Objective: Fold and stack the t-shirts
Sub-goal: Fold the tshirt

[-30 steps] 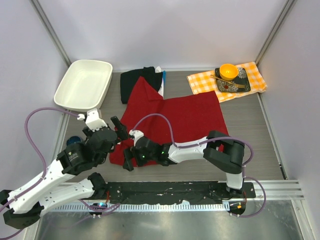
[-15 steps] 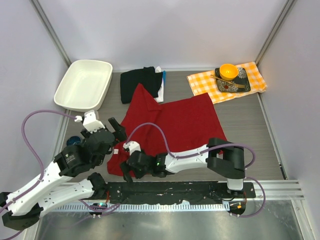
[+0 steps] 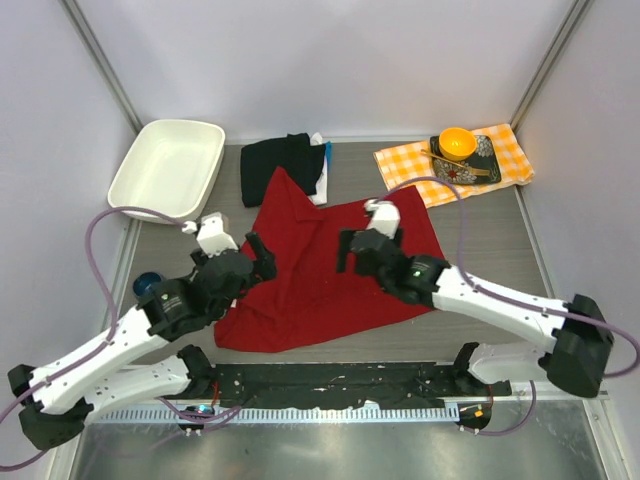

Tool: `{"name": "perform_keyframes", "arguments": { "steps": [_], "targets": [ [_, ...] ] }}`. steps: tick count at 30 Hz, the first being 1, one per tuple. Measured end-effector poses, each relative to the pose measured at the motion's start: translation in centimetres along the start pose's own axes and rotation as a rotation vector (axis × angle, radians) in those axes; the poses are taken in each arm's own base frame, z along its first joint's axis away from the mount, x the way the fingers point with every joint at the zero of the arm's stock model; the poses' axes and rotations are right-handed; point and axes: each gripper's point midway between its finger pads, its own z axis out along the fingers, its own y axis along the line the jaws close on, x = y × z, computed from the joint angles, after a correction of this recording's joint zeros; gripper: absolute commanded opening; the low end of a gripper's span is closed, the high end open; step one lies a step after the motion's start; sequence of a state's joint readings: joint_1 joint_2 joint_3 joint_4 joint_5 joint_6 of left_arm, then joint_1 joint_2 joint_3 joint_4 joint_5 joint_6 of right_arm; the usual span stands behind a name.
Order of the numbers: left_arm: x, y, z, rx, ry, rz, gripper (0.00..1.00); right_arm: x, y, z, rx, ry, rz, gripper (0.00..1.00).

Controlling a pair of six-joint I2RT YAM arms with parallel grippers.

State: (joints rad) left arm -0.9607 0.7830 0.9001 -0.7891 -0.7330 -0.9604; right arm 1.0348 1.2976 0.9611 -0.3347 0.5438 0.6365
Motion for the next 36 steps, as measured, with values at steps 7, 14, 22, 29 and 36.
{"name": "perform_keyframes", "arguments": {
  "steps": [7, 14, 22, 29, 36],
  "targets": [
    [6.2, -6.7, 4.4, 0.179, 0.166, 0.056, 1.00, 1.6, -14.6, -2.4, 0.349, 0.007, 0.142, 1.00],
    [13.0, -16.8, 6.7, 0.483, 0.314, 0.081, 1.00, -3.9, -21.1, -7.8, 0.569, -0.193, 0.287, 1.00],
    [17.8, -27.3, 6.2, 0.791, 0.415, 0.025, 1.00, -4.8, -26.6, -9.4, 0.775, -0.219, 0.364, 1.00],
    [20.4, -30.2, 6.2, 0.880, 0.483, -0.017, 1.00, -2.6, -29.1, -8.5, 0.807, -0.143, 0.423, 1.00],
    [23.0, -31.8, 5.4, 0.928, 0.536, -0.019, 1.00, -2.1, -29.4, -8.0, 0.781, -0.118, 0.450, 1.00]
  ]
}}
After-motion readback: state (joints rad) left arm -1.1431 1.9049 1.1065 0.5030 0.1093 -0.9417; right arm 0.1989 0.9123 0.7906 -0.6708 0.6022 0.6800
